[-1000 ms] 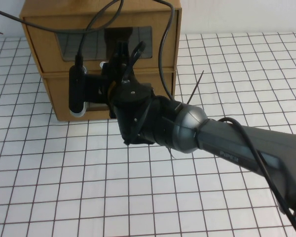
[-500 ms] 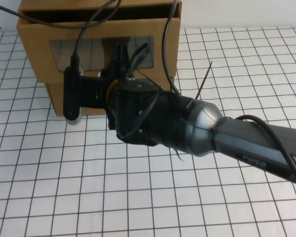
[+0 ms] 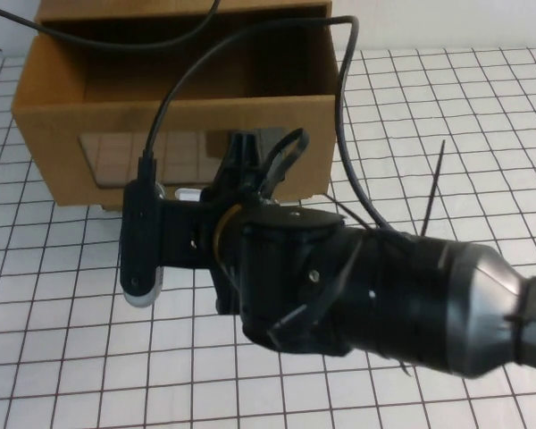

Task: Open the shoe box
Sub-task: 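Pull the top drawer of the cardboard box fully open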

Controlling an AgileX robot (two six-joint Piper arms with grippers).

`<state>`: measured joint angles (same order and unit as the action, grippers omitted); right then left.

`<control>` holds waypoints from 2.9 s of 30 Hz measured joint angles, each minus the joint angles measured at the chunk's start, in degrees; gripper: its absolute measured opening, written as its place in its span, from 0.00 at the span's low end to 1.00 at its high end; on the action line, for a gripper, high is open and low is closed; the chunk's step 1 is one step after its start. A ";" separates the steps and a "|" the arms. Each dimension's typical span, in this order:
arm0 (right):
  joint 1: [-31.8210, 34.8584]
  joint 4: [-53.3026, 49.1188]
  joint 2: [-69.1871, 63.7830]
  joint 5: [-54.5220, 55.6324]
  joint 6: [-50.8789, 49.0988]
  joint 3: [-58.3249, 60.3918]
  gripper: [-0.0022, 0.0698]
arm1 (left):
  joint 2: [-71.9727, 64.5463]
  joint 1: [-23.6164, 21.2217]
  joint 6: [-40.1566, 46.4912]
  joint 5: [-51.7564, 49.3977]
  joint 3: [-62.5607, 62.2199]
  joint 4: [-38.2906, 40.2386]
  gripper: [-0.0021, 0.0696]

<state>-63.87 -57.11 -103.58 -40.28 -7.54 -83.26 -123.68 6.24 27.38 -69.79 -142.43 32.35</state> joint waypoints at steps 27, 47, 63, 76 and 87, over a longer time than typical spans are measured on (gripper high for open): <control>-7.55 5.08 7.32 -2.60 -3.00 4.57 0.31 | 0.00 0.00 -0.77 0.00 0.00 0.01 0.03; -2.65 -11.43 -1.92 3.56 -15.31 4.57 0.35 | 0.00 0.00 -0.88 0.00 0.00 0.01 0.03; -2.52 -27.09 -5.64 1.71 -28.95 4.57 0.32 | 0.00 0.00 -0.49 0.00 0.00 0.01 0.03; -2.52 -34.29 -8.10 -1.34 -32.72 4.57 0.05 | 0.00 0.00 -0.37 0.00 0.00 0.01 0.03; -4.57 -28.69 -6.75 -3.10 -28.03 4.57 0.04 | 0.00 0.00 -0.27 0.00 0.00 0.01 0.03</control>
<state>-68.44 -85.81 -110.33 -43.38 -35.57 -78.69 -123.68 6.24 27.10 -69.79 -142.43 32.36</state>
